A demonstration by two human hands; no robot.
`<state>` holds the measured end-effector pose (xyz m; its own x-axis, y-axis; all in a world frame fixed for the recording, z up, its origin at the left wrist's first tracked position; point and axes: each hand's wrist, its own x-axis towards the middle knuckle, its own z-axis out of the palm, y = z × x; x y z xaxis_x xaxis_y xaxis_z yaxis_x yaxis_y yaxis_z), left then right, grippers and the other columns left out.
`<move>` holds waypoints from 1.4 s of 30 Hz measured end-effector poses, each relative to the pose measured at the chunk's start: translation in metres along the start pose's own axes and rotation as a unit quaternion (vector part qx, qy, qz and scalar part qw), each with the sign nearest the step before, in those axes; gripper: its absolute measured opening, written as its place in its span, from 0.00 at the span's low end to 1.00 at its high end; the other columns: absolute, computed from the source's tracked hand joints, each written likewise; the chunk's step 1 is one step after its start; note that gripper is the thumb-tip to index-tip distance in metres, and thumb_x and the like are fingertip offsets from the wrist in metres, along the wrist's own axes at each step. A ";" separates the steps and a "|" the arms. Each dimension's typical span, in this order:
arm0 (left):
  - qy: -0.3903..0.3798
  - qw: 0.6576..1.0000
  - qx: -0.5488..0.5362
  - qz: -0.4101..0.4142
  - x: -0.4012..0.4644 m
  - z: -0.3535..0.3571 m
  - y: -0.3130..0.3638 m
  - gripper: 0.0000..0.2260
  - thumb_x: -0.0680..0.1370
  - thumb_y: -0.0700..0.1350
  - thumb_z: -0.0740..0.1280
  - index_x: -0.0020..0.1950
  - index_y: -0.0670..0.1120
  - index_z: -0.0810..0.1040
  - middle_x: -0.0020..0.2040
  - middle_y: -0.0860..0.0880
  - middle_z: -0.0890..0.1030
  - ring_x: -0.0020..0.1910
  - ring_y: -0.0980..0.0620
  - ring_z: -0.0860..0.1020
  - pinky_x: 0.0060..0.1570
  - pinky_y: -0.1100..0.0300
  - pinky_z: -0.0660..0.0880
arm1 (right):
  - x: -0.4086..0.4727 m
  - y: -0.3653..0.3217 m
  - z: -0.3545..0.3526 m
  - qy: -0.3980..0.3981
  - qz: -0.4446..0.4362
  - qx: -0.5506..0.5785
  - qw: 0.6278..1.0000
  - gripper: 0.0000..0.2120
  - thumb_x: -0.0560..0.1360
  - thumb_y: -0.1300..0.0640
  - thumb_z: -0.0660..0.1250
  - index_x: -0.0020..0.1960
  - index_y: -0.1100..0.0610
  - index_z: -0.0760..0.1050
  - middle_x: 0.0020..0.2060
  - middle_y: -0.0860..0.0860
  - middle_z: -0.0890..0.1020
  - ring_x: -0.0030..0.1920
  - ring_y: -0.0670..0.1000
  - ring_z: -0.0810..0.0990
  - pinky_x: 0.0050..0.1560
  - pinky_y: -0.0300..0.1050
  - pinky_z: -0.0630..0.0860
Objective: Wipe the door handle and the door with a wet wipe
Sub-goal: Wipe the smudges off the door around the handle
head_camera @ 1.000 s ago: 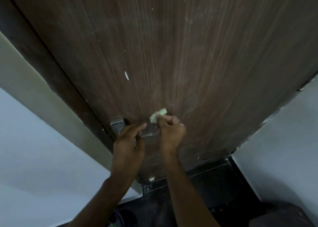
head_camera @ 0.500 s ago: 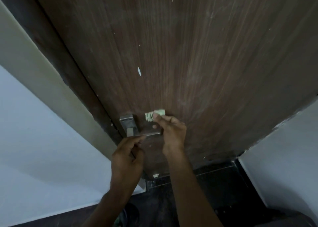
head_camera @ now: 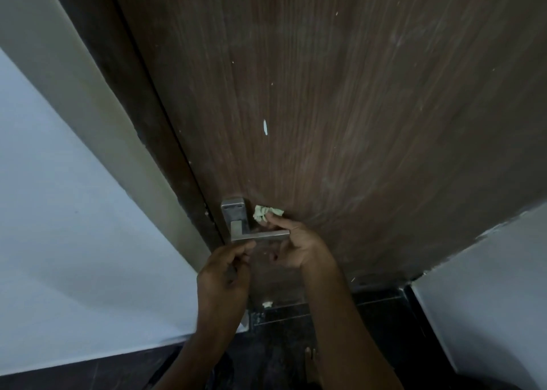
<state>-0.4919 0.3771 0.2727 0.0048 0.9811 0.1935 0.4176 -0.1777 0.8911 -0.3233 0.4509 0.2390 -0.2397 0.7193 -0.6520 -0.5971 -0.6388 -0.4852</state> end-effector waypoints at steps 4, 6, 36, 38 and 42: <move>0.007 1.000 -0.003 -0.011 -0.001 0.000 -0.002 0.20 0.76 0.30 0.67 0.52 0.56 0.83 0.52 0.59 0.84 0.53 0.62 0.81 0.54 0.72 0.75 | 0.024 0.033 -0.007 0.051 0.071 0.089 0.992 0.11 0.80 0.54 0.62 0.43 0.54 0.80 0.35 0.48 0.87 0.46 0.47 0.81 0.45 0.46 0.64; 0.010 1.000 -0.005 -0.019 0.000 -0.002 -0.005 0.20 0.75 0.30 0.68 0.52 0.55 0.84 0.51 0.59 0.84 0.52 0.62 0.81 0.52 0.74 0.73 | 0.030 0.040 -0.005 0.042 0.056 0.113 0.991 0.08 0.79 0.55 0.63 0.45 0.55 0.79 0.35 0.49 0.87 0.47 0.47 0.80 0.46 0.46 0.65; -0.159 0.984 -0.011 -0.079 0.004 0.029 0.002 0.17 0.78 0.36 0.67 0.47 0.60 0.83 0.48 0.69 0.83 0.48 0.69 0.81 0.51 0.71 0.77 | 0.012 0.046 -0.008 0.210 -0.252 -0.069 0.942 0.03 0.72 0.77 0.67 0.42 0.72 0.79 0.39 0.68 0.80 0.40 0.61 0.78 0.41 0.51 0.77; -0.166 0.983 -0.002 -0.083 0.004 0.032 0.005 0.16 0.78 0.37 0.67 0.47 0.61 0.83 0.47 0.69 0.83 0.49 0.70 0.81 0.51 0.72 0.76 | 0.000 0.030 -0.021 0.241 -0.288 -0.078 0.924 0.04 0.70 0.75 0.70 0.38 0.70 0.79 0.31 0.64 0.81 0.32 0.56 0.80 0.34 0.44 0.77; -0.163 0.983 -0.011 -0.081 0.005 0.037 0.010 0.15 0.78 0.37 0.67 0.49 0.58 0.84 0.46 0.67 0.84 0.47 0.69 0.81 0.48 0.73 0.76 | -0.035 -0.022 -0.067 0.312 -0.385 -0.026 0.868 0.08 0.67 0.75 0.74 0.36 0.66 0.78 0.25 0.56 0.83 0.24 0.51 0.81 0.26 0.39 0.78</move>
<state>-0.4539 0.3826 0.2671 0.2323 0.9685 -0.0900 0.4162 -0.0154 0.9091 -0.2499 0.4217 0.2334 0.6855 0.6617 -0.3038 -0.3571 -0.0581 -0.9323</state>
